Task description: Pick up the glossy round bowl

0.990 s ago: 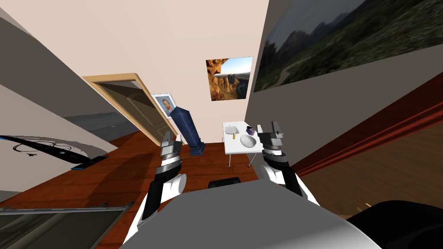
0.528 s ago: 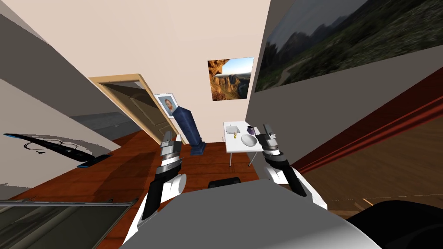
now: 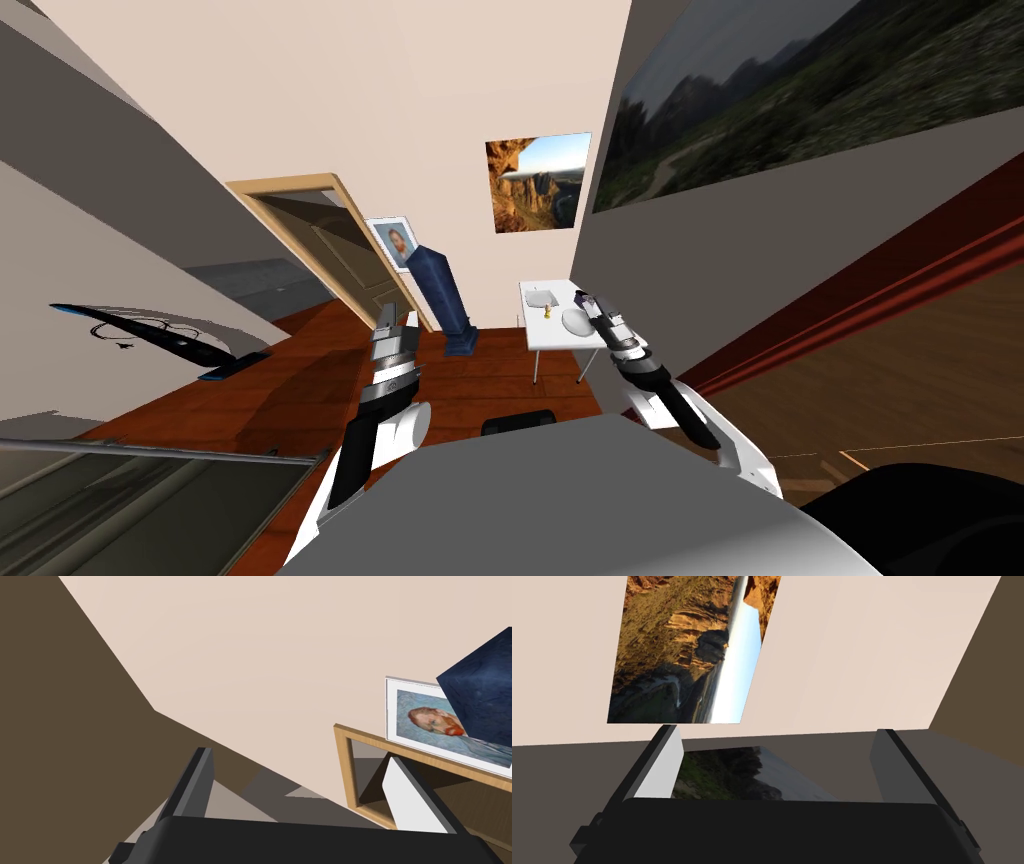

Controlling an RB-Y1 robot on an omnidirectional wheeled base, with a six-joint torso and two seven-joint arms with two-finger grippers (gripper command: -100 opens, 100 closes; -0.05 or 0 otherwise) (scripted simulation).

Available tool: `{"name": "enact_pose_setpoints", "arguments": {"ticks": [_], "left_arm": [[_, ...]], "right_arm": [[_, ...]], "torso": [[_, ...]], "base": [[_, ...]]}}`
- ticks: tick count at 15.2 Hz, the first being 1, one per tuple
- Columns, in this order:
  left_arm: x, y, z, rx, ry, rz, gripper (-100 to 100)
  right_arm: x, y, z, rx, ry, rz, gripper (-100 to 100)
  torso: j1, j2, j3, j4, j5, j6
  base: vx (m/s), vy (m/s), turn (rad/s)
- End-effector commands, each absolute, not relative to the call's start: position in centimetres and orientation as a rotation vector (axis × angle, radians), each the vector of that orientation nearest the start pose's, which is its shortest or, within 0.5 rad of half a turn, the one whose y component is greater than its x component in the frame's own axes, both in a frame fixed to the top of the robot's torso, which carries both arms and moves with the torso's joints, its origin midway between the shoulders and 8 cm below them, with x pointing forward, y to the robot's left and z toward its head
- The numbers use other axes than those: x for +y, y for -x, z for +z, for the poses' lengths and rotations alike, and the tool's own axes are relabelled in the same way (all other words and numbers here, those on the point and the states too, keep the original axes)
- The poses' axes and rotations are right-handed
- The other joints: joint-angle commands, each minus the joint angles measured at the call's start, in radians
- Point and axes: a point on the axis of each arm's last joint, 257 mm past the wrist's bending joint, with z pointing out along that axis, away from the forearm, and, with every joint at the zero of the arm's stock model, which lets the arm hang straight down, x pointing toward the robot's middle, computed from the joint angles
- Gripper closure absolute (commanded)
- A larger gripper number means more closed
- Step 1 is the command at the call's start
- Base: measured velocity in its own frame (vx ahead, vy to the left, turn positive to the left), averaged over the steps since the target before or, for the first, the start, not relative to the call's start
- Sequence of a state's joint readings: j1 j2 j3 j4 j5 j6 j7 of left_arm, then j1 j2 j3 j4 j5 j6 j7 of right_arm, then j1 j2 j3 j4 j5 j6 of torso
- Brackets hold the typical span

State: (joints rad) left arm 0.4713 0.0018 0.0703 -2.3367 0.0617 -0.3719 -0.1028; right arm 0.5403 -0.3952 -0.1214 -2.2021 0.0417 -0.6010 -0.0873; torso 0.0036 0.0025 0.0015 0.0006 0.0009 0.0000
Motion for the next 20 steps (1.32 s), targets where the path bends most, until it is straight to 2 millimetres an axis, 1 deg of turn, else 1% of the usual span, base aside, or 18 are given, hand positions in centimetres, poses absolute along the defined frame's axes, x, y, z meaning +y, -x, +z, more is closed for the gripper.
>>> {"name": "enact_pose_setpoints", "arguments": {"ticks": [1, 2, 3, 5, 6, 8, 9, 10, 11, 13, 14, 16, 17, 19, 20], "left_arm": [[30.7, -35.0, 3.6, 0.631, 0.682, -1.180, 0], [30.7, -35.0, 3.6, 0.631, 0.682, -1.180, 0], [30.7, -35.0, 3.6, 0.631, 0.682, -1.180, 0], [30.7, -35.0, 3.6, 0.631, 0.682, -1.180, 0], [30.7, -35.0, 3.6, 0.631, 0.682, -1.180, 0], [30.7, -35.0, 3.6, 0.631, 0.682, -1.180, 0], [30.7, -35.0, 3.6, 0.631, 0.682, -1.180, 0], [30.7, -35.0, 3.6, 0.631, 0.682, -1.180, 0], [30.7, -35.0, 3.6, 0.631, 0.682, -1.180, 0], [30.7, -35.0, 3.6, 0.631, 0.682, -1.180, 0], [30.7, -35.0, 3.6, 0.631, 0.682, -1.180, 0], [30.7, -35.0, 3.6, 0.631, 0.682, -1.180, 0], [30.7, -35.0, 3.6, 0.631, 0.682, -1.180, 0], [30.7, -35.0, 3.6, 0.631, 0.682, -1.180, 0], [30.7, -35.0, 3.6, 0.631, 0.682, -1.179, 0]], "right_arm": [[-28.6, -34.5, -1.6, 1.020, -0.341, 1.191, -100], [-28.4, -34.6, -1.6, 1.036, -0.324, 1.190, -100], [-29.2, -35.0, -3.2, 1.087, -0.323, 1.150, -100], [-28.9, -35.0, -3.2, 1.112, -0.295, 1.148, -100], [-29.8, -35.4, -4.8, 1.170, -0.286, 1.104, -100], [-29.6, -35.4, -4.8, 1.188, -0.266, 1.102, -100], [-30.5, -35.7, -6.5, 1.248, -0.253, 1.055, -100], [-30.4, -35.7, -6.5, 1.263, -0.234, 1.053, -100], [-31.5, -35.9, -8.1, 1.314, -0.230, 1.006, -100], [-31.4, -36.0, -8.1, 1.338, -0.202, 1.001, -100], [-32.6, -36.1, -9.8, 1.392, -0.193, 0.952, -100], [-32.5, -36.1, -9.7, 1.411, -0.168, 0.947, -100], [-33.8, -36.1, -11.4, 1.469, -0.154, 0.896, -100], [-33.7, -36.2, -11.3, 1.483, -0.133, 0.891, -100], [-35.1, -36.1, -12.9, 1.542, -0.115, 0.838, -100]], "torso": [[0.000, 0.000, 0.000, 0.000, 0.000, 0.000], [0.000, 0.000, 0.000, 0.000, 0.000, 0.000], [0.000, 0.000, 0.000, 0.000, 0.000, 0.000], [0.001, 0.000, 0.000, 0.000, 0.000, 0.000], [0.000, 0.000, 0.000, 0.000, 0.000, 0.000], [0.000, -0.001, 0.000, 0.000, 0.000, 0.000], [-0.001, -0.001, -0.001, 0.000, 0.000, 0.000], [-0.001, -0.002, -0.001, 0.000, 0.000, 0.000], [0.000, -0.002, -0.001, 0.000, 0.000, 0.000], [0.001, -0.002, -0.001, 0.000, 0.000, 0.000], [0.000, -0.002, -0.001, 0.000, 0.000, 0.000], [0.000, -0.002, -0.001, 0.000, 0.000, 0.000], [-0.001, -0.002, -0.001, 0.000, 0.000, 0.000], [0.000, -0.002, -0.001, -0.001, 0.000, 0.000], [-0.001, -0.003, -0.001, -0.001, 0.000, 0.000]], "base": [[-0.026, 0.059, 0.031], [-0.028, 0.059, 0.030], [-0.037, 0.064, 0.061], [-0.029, 0.056, 0.030], [-0.022, 0.054, 0.035], [-0.016, 0.047, 0.029], [-0.007, 0.046, 0.044], [-0.006, 0.051, 0.051], [-0.013, 0.065, 0.072], [-0.008, 0.057, 0.032], [-0.007, 0.056, 0.060], [-0.004, 0.048, 0.035], [-0.002, 0.046, 0.055], [0.001, 0.043, 0.043], [0.006, 0.040, 0.060]]}}
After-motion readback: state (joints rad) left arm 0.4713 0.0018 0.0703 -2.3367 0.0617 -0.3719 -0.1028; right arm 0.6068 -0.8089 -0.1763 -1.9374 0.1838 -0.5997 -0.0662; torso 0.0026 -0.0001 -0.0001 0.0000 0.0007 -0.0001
